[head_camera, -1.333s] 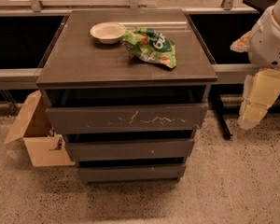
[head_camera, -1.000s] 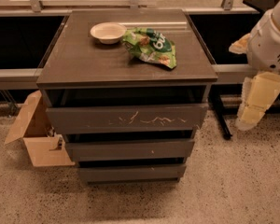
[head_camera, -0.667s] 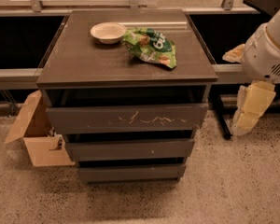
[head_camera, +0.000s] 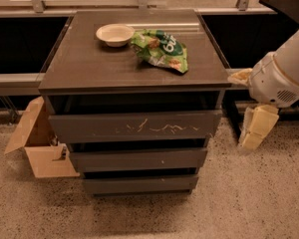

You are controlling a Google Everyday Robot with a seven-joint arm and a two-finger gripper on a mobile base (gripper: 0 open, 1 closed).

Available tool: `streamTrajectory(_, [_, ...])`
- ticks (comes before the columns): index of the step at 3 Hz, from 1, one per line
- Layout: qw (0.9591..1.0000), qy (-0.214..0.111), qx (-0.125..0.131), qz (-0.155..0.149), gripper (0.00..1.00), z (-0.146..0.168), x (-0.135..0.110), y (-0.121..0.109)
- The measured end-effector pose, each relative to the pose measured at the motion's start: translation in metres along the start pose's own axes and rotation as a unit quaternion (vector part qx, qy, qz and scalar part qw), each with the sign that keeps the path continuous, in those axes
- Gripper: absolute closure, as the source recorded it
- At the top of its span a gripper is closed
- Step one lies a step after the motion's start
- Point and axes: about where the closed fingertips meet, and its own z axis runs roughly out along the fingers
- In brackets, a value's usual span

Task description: Open top drawer

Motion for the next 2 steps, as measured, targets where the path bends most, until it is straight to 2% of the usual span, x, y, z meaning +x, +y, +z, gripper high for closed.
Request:
streamTrajectory(1, [0.9990,-0.032,-0.025,0.020,0.00,0.045,0.013,-0.006])
streamTrajectory(2, [0.9971,-0.053,-0.038,0.040,0.00,0.076,0.021,-0.014])
